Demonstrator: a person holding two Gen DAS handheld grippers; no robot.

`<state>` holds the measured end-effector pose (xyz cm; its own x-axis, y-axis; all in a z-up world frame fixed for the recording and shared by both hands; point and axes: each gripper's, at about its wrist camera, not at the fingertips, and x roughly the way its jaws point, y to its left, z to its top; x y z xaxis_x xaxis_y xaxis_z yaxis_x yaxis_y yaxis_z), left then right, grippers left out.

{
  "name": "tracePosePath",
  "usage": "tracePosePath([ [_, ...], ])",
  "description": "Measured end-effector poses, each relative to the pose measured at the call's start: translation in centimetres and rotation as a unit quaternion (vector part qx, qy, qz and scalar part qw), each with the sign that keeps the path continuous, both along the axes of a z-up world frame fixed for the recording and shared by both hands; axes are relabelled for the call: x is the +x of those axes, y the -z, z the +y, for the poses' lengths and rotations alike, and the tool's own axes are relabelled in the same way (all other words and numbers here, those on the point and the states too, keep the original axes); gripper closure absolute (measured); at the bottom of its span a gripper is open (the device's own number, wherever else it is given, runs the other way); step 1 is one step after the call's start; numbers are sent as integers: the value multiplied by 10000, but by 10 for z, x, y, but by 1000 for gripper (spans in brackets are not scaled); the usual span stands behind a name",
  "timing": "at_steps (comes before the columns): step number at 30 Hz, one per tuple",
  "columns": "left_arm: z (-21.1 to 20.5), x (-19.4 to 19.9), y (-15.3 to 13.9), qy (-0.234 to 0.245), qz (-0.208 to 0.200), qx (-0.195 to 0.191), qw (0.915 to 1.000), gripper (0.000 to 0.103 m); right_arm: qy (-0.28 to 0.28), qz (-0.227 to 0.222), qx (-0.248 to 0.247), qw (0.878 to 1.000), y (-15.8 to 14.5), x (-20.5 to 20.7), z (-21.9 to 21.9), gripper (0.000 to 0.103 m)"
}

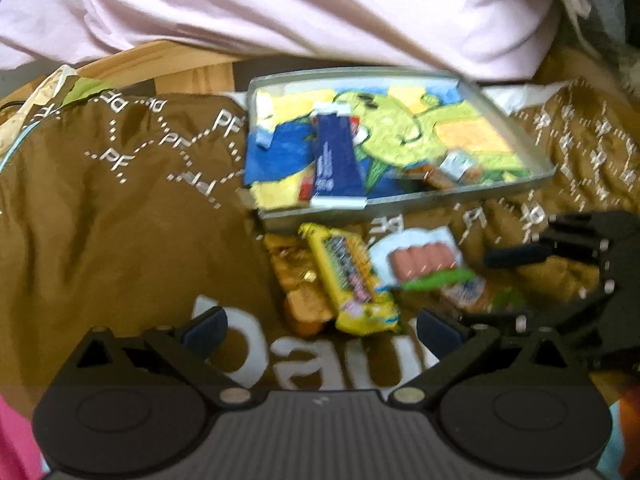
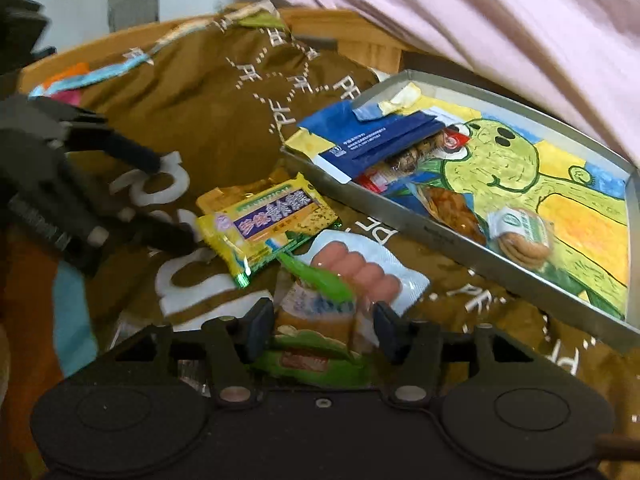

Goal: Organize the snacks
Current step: 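Grasp green-wrapped snack with right tool while left tool grasps yellow packet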

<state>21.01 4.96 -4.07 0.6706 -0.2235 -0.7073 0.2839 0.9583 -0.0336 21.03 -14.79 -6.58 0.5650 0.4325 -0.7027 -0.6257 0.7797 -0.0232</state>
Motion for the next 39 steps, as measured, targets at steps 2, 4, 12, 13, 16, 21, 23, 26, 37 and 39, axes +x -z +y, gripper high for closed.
tracePosePath([
  [2, -3, 5, -1, -21, -107, -146, 9998, 0, -81, -26, 67, 9999, 1, -4, -4, 27],
  [4, -8, 13, -1, 45, -227, -219, 9995, 0, -159, -46, 21, 9999, 3, -8, -4, 27],
  [12, -27, 40, 21, 345, 56, -226, 9991, 2, 85, 104, 143, 9998, 8, -4, -2, 25],
  [13, -28, 41, 24, 357, 58, -197, 9992, 2, 160, 189, 195, 9995, 9, -2, -2, 25],
  [16, -32, 43, 29, 406, 22, 42, 9992, 8, 398, 493, 402, 9972, 13, 3, -5, 31],
  [21, -37, 40, 29, 581, -97, 260, 9979, 17, 535, 714, 502, 9947, 14, 8, -7, 36],
  [23, -37, 40, 29, 598, -92, 259, 9978, 17, 479, 662, 373, 9960, 11, 7, -4, 38],
  [26, -38, 40, 30, 609, -98, 307, 9976, 14, 383, 580, 75, 9976, 3, 4, 1, 39],
  [37, -37, 55, 34, 285, 52, 554, 9980, 34, 7, 263, -398, 9989, -12, -10, 7, 43],
  [39, -38, 54, 33, 318, 44, 636, 9975, 39, -84, 163, -453, 9988, -13, -12, 10, 44],
])
